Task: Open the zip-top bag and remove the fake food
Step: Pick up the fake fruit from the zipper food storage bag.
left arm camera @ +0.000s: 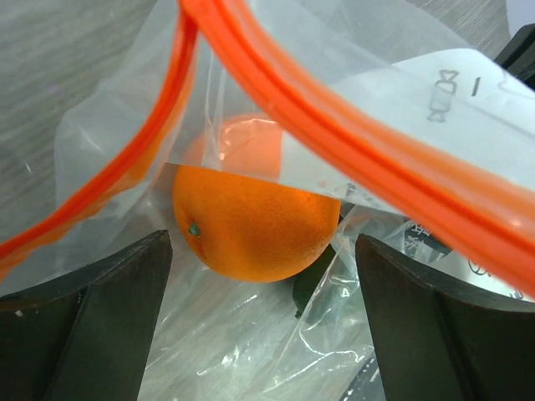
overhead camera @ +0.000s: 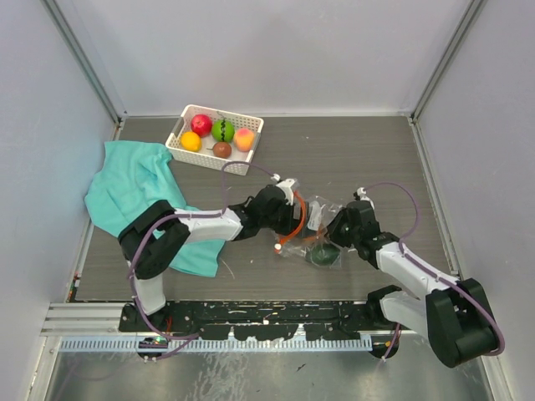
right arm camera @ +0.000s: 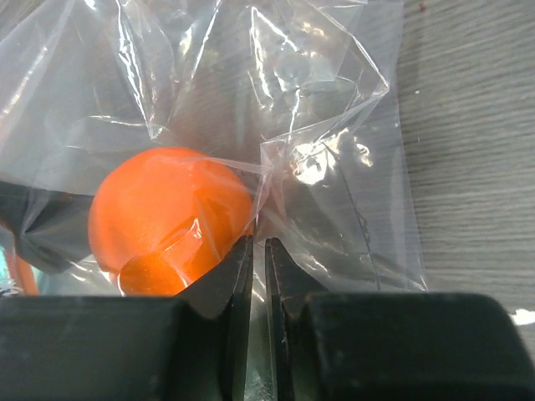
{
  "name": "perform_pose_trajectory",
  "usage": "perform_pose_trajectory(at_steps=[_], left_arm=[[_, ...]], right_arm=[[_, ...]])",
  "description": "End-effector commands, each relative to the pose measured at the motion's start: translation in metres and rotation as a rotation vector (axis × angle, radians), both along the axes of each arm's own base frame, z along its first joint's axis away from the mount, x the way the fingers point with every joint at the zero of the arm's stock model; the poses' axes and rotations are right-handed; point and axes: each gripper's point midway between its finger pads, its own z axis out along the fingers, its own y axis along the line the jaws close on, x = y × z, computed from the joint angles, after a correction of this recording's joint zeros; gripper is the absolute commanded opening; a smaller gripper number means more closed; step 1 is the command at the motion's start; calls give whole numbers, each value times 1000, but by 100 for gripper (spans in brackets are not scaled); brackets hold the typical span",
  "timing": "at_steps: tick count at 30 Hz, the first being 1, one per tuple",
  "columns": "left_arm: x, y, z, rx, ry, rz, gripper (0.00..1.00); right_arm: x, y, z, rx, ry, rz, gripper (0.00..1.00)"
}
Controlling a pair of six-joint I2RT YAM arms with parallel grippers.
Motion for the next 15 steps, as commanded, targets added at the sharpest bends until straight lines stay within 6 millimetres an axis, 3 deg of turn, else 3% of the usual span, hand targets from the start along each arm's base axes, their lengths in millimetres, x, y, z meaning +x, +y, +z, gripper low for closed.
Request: perform_pose_trajectory(at_steps=[1,6,15], left_arm=[[22,6,4,89,-89,-27,89],[41,15,0,124,-94,-7,81],[51,17,1,116,-80,-24,74]], right_arm=[[30,8,30,47,-121,18,18],[38,-1,41,42,-166,17,21],[54,-22,76,31,-295,-2,32]])
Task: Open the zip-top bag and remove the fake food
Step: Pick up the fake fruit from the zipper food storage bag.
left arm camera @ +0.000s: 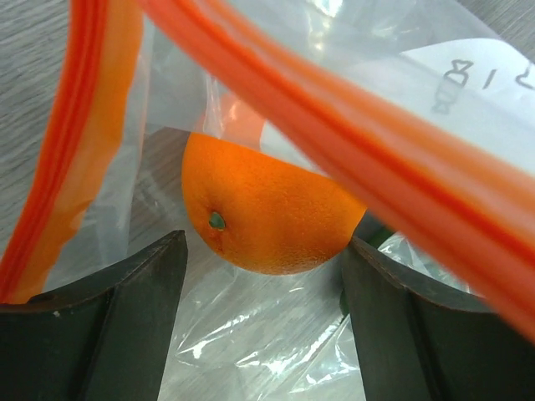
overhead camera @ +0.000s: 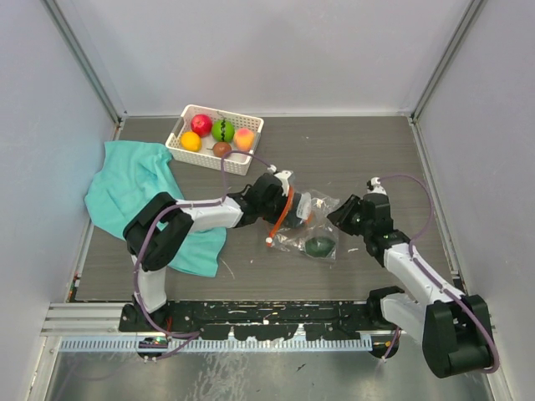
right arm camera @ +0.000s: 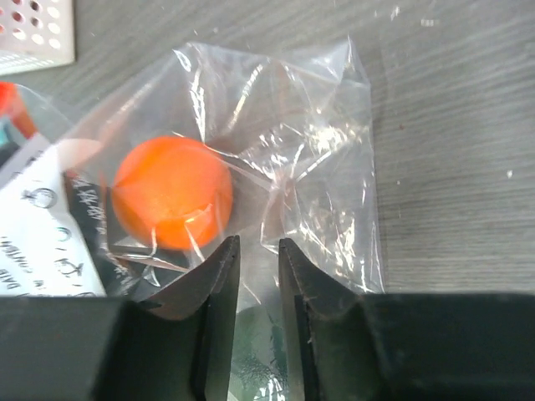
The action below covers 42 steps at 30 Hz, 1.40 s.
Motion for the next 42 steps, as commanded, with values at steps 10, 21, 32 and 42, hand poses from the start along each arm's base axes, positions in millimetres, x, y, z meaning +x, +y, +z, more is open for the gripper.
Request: perform_pose_trajectory(at_steps=[10,21,32,42], left_arm=[[12,-8,22,-75,-21,-34,74],[16,-10,25,-122,8,-29,80],[15,-14,33,-188,65,-13,86],[8,-10,37,-202,109,16,86]], right_arm=[[72,24,58,133,-239,140,43],[92,51,25,252,-124,240,39],[59,68,8,258,-68,330,32],[29,91,4,275,-39,416,27]])
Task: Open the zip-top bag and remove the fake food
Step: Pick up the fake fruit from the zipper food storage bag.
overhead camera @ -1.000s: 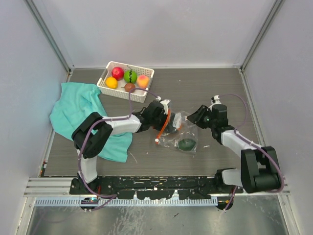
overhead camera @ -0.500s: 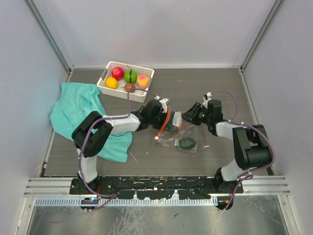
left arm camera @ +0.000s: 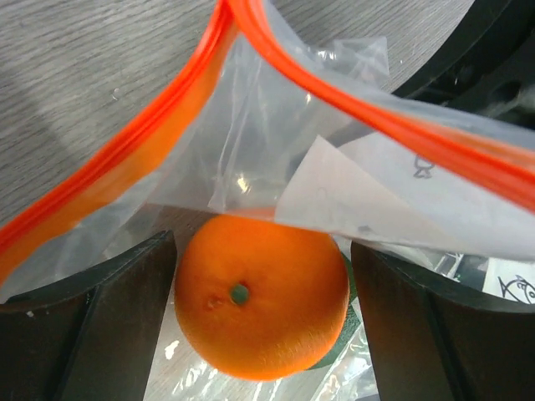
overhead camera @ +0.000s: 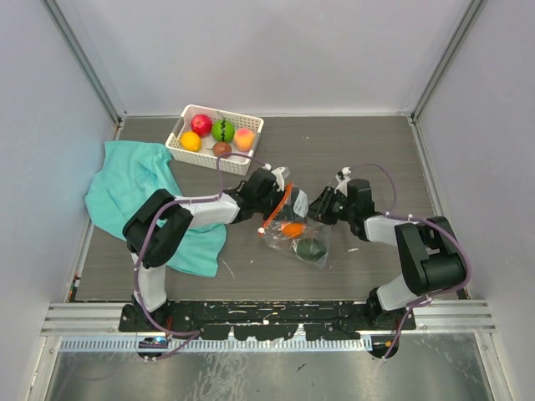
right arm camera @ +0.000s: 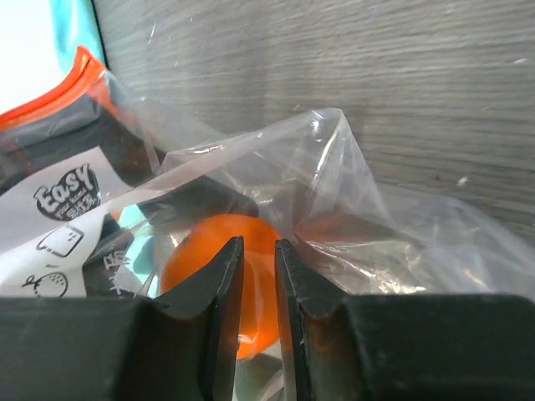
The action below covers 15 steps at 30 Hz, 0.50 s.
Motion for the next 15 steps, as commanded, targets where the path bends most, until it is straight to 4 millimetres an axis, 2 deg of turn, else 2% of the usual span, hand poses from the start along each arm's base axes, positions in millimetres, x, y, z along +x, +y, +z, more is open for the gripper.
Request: perform_pose_trajectory(at_steps=[1,15], left_arm=[[4,-6,30,-74,-31,6,85],[-57,33,29,21,-20,-136,86]], right_arm=[[-9,17,20,29,-79,73,27],[-31,19,23,42,-81,77,27]])
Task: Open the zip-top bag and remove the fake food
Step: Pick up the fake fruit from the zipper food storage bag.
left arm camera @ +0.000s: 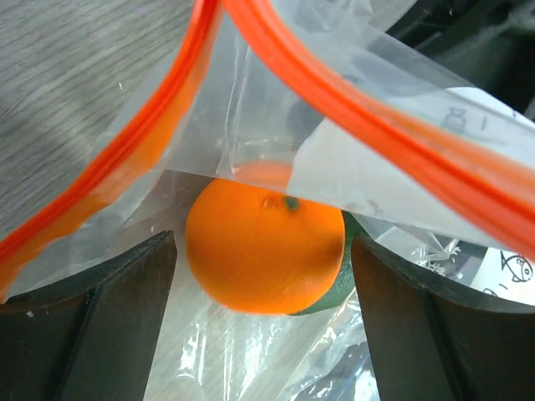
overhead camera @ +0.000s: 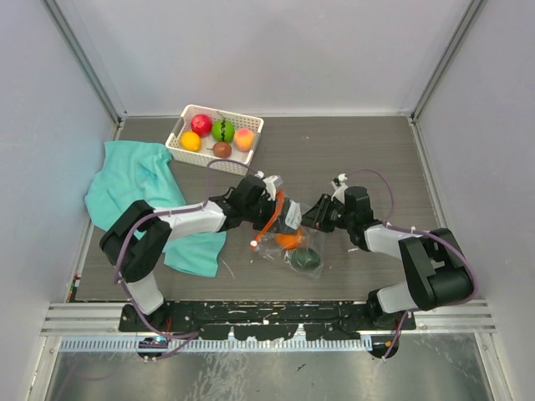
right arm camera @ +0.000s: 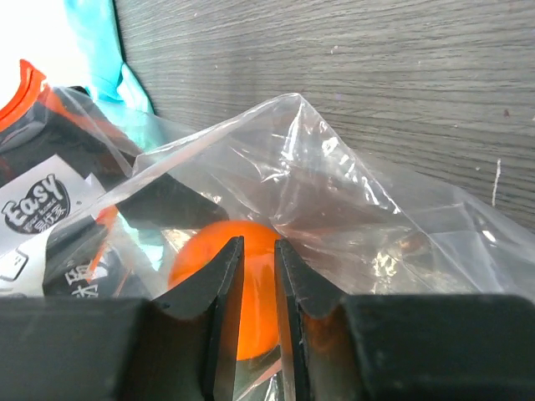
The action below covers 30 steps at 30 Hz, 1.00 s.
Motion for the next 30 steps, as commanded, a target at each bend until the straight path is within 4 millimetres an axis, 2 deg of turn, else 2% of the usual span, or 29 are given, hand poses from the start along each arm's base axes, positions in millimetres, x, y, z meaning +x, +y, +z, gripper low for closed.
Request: perform_pose_trajectory(at_steps=[1,6,17,21,30], left_arm=[[-16,4,19,-2,-45,-88,86],[-26,7,13,25,-25,-130,85],[-34,-9,4,63,-16,-135,86],[-40,-13,1,72,-13,-150,87],[-53,-18,-9,93,13,-168,86]], right_arm=[[-1,4,20,31,-71,17,27],[-11,3,19,33,-68,29,27],[-32,-1,7,-16,-41,35,26],[-42,-2,2,-23,-30,39,20],[-61,2,-6,-19,-7,52,16]])
